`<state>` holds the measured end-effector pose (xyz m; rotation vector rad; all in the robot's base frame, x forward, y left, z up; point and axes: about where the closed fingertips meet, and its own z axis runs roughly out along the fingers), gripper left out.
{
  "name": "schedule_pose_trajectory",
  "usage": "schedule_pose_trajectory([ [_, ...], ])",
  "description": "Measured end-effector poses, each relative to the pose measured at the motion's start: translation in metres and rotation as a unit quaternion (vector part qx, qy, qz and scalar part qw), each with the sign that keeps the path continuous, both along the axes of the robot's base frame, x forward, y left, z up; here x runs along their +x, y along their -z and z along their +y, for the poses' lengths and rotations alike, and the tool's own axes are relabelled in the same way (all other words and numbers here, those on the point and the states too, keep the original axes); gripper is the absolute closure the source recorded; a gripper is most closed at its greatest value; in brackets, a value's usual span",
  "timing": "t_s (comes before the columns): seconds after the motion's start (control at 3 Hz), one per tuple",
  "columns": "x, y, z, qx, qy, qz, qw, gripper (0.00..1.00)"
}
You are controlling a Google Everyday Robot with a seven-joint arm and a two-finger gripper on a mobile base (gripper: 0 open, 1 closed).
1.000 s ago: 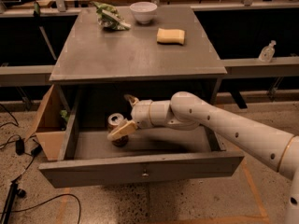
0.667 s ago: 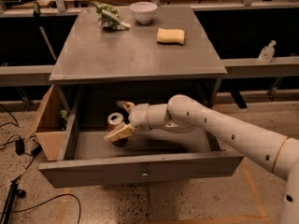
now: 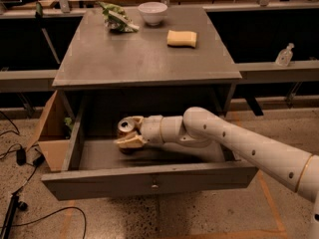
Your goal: Pick orange can from top drawer and place on counter
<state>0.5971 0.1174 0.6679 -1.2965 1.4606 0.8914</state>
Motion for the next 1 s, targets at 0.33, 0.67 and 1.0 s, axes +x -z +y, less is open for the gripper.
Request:
schedule_pose_trajectory([
  [0.33,-0.011,-0.027,-0.025,0.015,0.034,0.002,0.9993,0.87],
  [0.67,-0.021,-0.073,-0.072,0.022,0.093,-0.005,0.9954,1.00],
  [1.0,-0.021,-0.130,-0.113,0.015,0.135,-0.018,0.9905,1.00],
])
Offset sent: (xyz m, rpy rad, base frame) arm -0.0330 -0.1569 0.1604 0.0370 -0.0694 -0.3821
